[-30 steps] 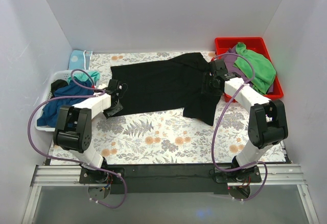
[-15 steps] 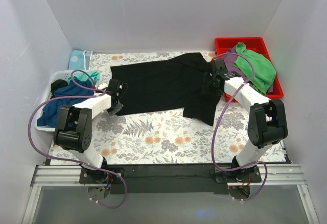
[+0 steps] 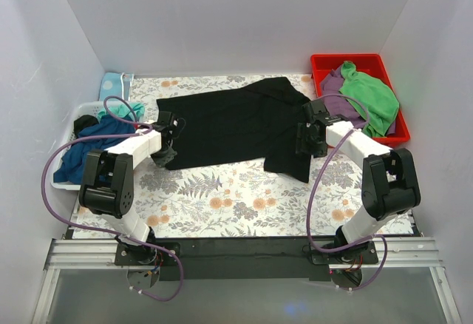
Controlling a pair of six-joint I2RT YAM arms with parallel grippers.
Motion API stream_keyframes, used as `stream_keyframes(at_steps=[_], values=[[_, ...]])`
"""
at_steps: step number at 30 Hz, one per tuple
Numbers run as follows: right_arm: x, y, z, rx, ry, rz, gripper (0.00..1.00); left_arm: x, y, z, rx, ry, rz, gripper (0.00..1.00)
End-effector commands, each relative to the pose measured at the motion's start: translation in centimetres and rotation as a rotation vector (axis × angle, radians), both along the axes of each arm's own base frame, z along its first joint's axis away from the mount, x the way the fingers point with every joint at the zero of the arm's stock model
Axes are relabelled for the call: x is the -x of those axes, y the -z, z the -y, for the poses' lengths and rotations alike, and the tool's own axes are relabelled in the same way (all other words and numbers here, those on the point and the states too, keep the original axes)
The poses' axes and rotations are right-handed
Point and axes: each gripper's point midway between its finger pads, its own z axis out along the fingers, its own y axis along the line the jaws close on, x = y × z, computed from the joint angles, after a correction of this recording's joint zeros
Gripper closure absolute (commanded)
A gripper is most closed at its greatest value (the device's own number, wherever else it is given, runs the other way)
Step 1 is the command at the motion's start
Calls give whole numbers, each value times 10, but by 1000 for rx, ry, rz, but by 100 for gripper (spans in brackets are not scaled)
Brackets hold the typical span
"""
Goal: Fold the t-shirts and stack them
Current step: Flatten out the tshirt
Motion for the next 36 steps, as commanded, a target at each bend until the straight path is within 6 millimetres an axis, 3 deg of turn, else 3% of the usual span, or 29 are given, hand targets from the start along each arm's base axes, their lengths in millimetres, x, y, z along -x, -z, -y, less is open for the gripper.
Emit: stream_keyframes(at_steps=[1,7,11,17,25,31,32,36], values=[[14,-2,-1,-23,7,-28,38,-5,-15,-9,-52,-8,7,100],[40,21,2,-15,-7,-128,40,-9,-15,-9,-52,5,9,100],[54,30,3,-19,-4,-177,48,-8,-14,-9,-58,14,2,100],[68,35,-2,-66,-8,-203,52,-7,-11,-8,-50,29,-3,100],[88,58,-2,-76,1,-283,57,-6,-10,-7,-51,50,-11,100],[96,64,3,-51,24,-327,87,-8,-13,-8,-54,52,-4,100],[97,65,5,-38,29,-329,97,-8,-14,-8,-55,52,-2,100],[95,57,9,-18,43,-310,99,-11,-18,-8,-54,53,11,100]])
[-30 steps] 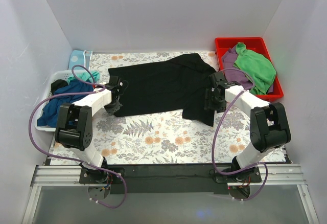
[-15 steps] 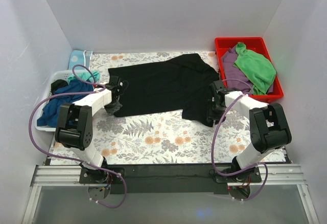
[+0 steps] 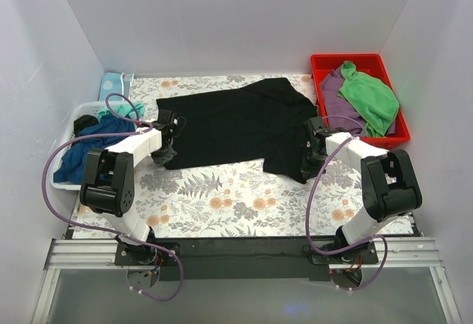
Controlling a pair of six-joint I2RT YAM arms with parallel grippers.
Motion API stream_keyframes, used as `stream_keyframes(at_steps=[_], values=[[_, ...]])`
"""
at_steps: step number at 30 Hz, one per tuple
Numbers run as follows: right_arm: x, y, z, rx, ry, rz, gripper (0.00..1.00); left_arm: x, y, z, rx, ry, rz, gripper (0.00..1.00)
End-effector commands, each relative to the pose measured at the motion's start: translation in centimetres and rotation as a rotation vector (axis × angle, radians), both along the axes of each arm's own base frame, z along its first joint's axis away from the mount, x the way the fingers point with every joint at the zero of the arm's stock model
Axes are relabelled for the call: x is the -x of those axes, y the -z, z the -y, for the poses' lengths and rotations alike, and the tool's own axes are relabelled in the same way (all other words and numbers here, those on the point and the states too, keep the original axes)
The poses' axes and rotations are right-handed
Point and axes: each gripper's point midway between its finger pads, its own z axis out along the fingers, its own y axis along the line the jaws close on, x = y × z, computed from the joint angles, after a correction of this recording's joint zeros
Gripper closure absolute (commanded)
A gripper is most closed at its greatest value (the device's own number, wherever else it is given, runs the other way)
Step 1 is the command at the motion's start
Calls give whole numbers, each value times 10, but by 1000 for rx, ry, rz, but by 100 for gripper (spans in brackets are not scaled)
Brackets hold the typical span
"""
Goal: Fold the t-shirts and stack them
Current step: Flatten out the tshirt
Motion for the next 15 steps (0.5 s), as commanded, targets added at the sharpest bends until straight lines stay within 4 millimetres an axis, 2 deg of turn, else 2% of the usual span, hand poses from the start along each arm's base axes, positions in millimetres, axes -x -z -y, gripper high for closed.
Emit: stream_keyframes(at_steps=[1,2,3,5,6,7,8,11,12,13,14,15], values=[[19,6,13,62,22,-62,99,-12,-19,-5,-22,-1,49,100],[14,2,13,68,26,-42,99,-15,-22,-5,-21,0,58,100],[3,-10,11,58,29,6,99,-17,-25,-5,-22,2,65,100],[-9,-27,12,68,36,61,99,-27,-41,-3,-20,7,103,100],[-27,-48,8,53,42,138,99,-32,-48,-3,-20,8,122,100],[-33,-59,9,56,47,169,99,-36,-56,-3,-20,8,137,100],[-44,-73,11,70,53,218,99,-48,-74,-1,-17,14,183,100],[-79,-132,11,68,68,398,99,-63,-101,-1,-23,20,242,100],[-86,-148,11,67,73,445,99,-74,-121,0,-23,28,287,100],[-101,-180,9,55,82,525,99,-78,-132,0,-28,29,307,100],[-107,-196,11,60,86,567,99,-83,-142,0,-30,29,333,100],[-115,-213,10,59,74,613,99,-91,-163,1,-29,37,380,100]])
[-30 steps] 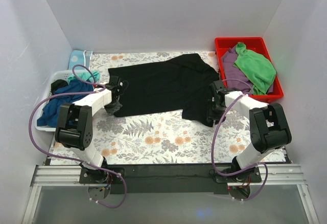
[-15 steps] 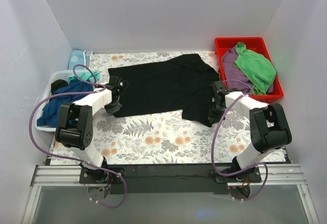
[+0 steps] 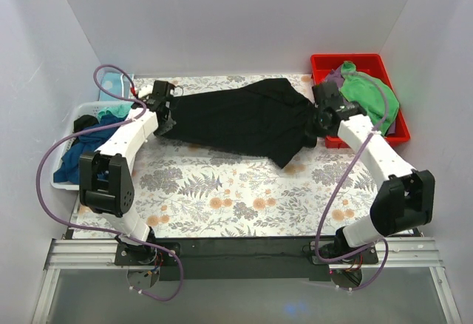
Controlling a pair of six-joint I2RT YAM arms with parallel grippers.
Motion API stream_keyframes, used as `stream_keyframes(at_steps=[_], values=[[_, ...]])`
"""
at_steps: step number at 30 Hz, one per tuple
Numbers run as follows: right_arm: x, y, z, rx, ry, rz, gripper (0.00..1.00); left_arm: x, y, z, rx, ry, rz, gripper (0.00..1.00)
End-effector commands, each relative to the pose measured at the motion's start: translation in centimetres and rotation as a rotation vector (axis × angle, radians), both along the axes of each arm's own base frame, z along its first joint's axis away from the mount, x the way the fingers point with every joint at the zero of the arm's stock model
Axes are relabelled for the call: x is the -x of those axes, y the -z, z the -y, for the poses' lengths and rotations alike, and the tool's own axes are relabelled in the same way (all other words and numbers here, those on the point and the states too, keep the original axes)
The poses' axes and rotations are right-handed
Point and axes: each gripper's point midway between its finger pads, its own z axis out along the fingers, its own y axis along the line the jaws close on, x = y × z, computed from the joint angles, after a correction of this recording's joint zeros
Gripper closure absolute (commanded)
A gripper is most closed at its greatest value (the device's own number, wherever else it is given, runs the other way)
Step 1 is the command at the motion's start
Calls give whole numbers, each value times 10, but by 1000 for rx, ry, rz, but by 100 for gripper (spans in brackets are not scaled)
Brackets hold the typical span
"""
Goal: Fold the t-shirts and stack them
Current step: Flatten out the tshirt
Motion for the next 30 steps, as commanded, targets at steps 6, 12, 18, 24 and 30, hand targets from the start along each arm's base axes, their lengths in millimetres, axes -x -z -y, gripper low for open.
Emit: stream_keyframes(at_steps=[6,12,18,24,30], values=[[-71,-209,8,18,26,540,99,-42,-150,-12,-62,12,345,100],[-68,-312,11,1,2,781,99,-55,-246,-19,-94,4,562,100],[-31,-380,21,-6,-40,958,99,-29,-326,-23,-64,2,765,100],[31,-441,28,-60,-108,1173,99,21,-401,-37,-85,-2,946,100],[96,-489,32,-150,-165,1372,99,72,-435,-45,-64,-3,1055,100]])
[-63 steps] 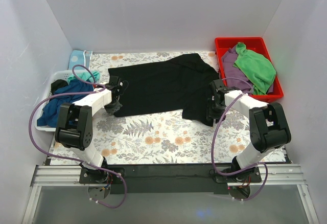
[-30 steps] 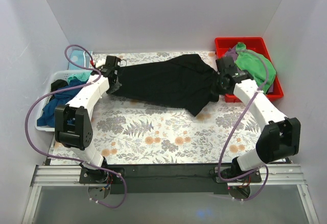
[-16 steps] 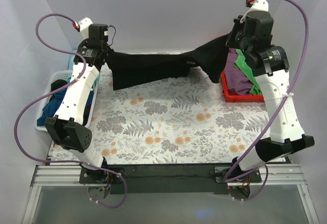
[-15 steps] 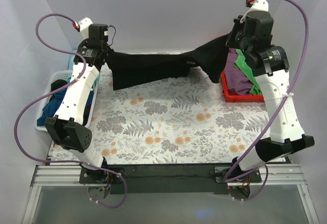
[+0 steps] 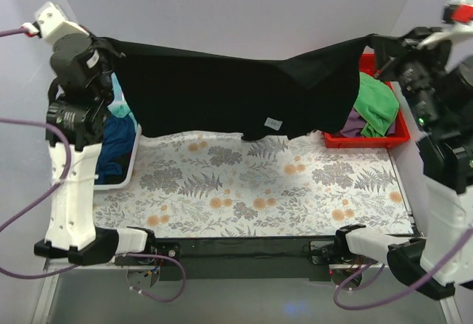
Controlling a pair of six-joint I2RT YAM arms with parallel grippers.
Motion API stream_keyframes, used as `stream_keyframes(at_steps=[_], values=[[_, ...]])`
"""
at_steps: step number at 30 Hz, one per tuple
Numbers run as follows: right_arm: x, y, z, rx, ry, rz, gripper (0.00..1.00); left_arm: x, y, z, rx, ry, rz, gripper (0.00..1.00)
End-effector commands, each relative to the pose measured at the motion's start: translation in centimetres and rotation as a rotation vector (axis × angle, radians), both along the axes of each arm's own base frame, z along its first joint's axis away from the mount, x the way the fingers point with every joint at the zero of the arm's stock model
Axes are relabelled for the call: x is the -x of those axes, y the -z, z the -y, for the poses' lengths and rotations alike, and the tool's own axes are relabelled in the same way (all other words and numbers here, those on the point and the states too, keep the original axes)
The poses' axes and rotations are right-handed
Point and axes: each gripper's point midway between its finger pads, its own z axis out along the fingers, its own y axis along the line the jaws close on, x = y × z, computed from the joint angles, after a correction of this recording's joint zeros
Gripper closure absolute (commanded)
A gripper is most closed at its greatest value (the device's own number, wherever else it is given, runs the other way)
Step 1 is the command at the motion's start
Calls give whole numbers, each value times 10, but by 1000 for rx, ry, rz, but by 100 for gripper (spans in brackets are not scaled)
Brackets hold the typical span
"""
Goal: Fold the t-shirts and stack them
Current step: Flatten out the tshirt
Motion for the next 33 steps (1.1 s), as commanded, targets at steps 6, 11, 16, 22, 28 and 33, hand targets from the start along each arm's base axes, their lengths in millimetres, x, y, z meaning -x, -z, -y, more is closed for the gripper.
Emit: stream_keyframes(at_steps=[6,11,16,22,28,33], values=[[67,-79,-1,-85,-121,333,99,71,-46,-23,-14,-45,149,100],[16,-52,-12,-61,-90,235,99,35,-15,-18,-41,-48,60,100],[-40,-19,-25,-36,-61,128,99,-4,-1,-15,-45,-82,25,100],[-83,-15,-34,-9,-42,105,99,-55,-7,-2,-30,-66,32,100],[-75,-40,-34,-13,-56,174,99,-54,-44,-5,-43,-74,113,100],[-37,-65,-30,-25,-92,255,99,-21,-68,-11,-37,-75,169,100]])
